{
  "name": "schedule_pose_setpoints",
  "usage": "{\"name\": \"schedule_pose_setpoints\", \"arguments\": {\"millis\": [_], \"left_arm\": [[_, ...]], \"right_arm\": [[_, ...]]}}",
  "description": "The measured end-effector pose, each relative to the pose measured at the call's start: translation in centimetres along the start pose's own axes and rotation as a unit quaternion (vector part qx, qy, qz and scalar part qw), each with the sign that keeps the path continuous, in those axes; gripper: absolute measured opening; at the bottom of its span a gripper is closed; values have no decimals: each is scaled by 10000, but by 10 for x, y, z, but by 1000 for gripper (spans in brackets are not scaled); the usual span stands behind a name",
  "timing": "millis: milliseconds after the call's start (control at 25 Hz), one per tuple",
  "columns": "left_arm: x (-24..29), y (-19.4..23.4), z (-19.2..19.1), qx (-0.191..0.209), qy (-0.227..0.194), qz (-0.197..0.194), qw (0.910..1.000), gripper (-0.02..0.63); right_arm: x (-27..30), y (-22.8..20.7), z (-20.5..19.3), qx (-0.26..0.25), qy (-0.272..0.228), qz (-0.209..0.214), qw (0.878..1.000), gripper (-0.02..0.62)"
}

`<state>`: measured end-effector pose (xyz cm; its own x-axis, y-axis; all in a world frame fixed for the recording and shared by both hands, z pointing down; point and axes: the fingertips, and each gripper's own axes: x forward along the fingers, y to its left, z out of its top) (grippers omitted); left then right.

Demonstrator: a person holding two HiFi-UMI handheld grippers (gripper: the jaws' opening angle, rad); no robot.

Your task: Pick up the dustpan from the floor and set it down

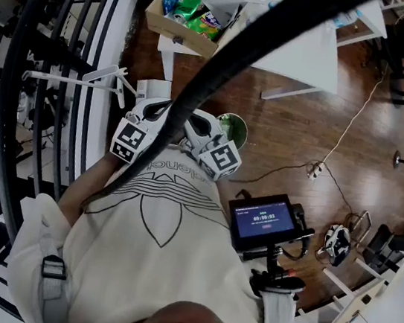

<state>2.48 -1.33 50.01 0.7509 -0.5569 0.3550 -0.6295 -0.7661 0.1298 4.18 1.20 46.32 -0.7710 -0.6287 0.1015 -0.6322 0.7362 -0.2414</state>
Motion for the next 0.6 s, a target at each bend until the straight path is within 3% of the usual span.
{"name": "schedule_pose_setpoints", "arguments": {"millis": [600], "left_arm": [[-8, 3, 0, -195, -134, -75, 9997, 20]], "right_arm": [[6, 7, -6, 13, 95, 81, 9999, 2]]}}
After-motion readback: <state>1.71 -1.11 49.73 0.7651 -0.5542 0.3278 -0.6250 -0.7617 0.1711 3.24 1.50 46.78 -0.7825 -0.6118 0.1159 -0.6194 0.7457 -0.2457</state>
